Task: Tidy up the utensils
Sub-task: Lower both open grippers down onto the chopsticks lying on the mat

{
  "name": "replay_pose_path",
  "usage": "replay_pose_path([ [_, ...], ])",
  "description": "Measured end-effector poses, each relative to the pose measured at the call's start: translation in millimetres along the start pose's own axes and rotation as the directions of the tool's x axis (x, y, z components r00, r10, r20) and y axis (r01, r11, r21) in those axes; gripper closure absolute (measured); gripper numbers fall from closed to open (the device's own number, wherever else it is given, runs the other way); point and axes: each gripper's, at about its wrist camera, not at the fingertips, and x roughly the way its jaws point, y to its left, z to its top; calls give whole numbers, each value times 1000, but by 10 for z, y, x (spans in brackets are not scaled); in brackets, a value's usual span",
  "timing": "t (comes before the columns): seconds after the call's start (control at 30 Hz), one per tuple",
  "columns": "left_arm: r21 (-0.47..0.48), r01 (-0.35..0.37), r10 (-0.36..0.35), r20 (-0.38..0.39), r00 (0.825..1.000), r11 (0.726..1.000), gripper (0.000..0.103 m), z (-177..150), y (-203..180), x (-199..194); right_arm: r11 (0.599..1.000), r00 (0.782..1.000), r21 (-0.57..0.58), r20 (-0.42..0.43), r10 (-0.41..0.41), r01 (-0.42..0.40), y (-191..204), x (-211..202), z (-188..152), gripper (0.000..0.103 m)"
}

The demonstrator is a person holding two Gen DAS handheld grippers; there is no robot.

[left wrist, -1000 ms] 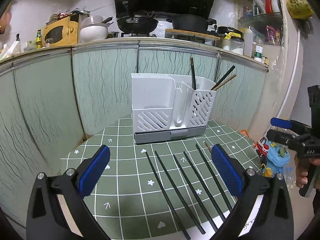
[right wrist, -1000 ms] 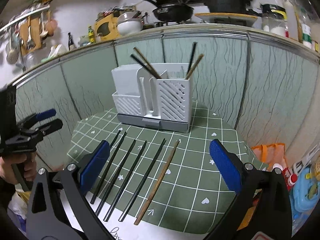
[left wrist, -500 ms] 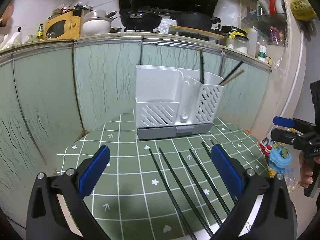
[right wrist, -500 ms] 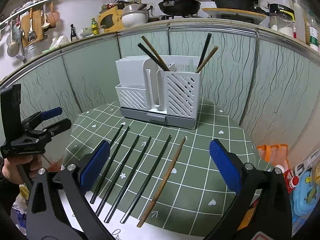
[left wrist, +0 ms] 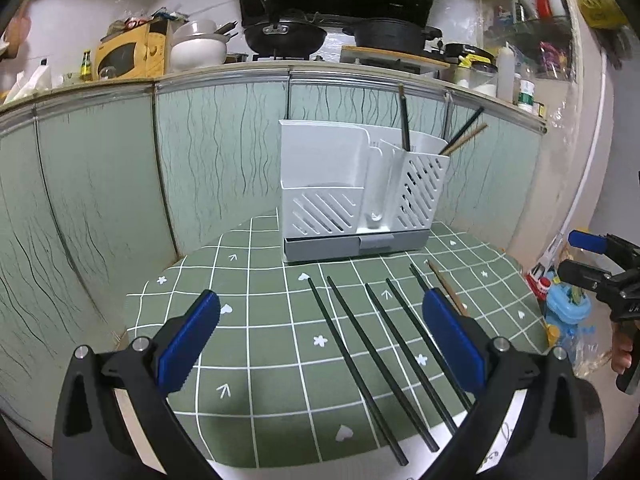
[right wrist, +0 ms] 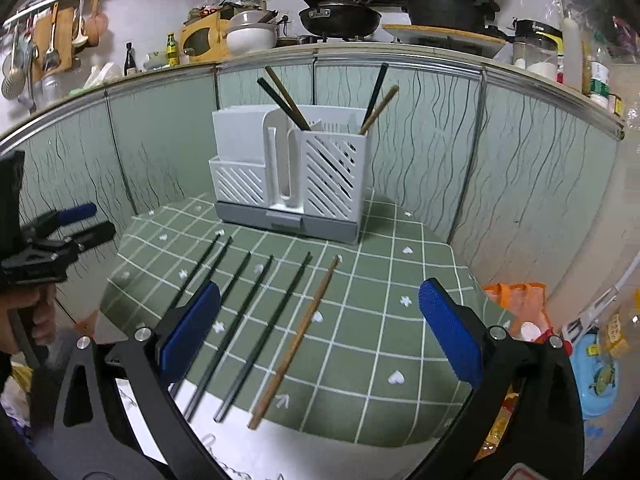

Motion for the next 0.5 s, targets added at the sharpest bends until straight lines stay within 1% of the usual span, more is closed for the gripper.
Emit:
replay_pose_path([
  [0.07, 12, -16, 16, 13, 1000, 1000, 5, -55, -24, -37, 1000, 1000, -12, -4, -22, 22, 16, -2, -90, 7],
  [0.17, 11, -23, 22, 25, 999, 1000, 5, -143, -41, -65, 999, 999, -4, -20, -34, 34, 15, 41, -227, 7],
  [0.23, 13, -40, 40, 18, 999, 999, 5, -214, -60, -53, 1000, 999, 7, -40, -30, 30, 5, 81, -321, 8],
  [0.3, 16, -54, 54, -5, 999, 998, 5, -305, -80, -19, 1000, 998, 20, -63, -21, 22, 2, 129, -417, 9],
  [0.37, 16, -83, 83, -29, 996, 996, 5, -395, -102, 12, 999, 996, 27, -92, -14, 17, 11, 184, -512, 13],
  [0.4, 13, -93, 94, -39, 995, 996, 6, -440, -105, 21, 1000, 995, 28, -101, -12, 15, 21, 201, -543, 17],
  [0.47, 6, -121, 121, -52, 991, 993, 9, -536, -120, 27, 999, 993, 30, -119, -12, 15, 47, 234, -629, 20],
  [0.5, 9, -135, 136, -56, 989, 991, 12, -587, -136, 29, 999, 992, 31, -127, -13, 17, 63, 250, -666, 22],
])
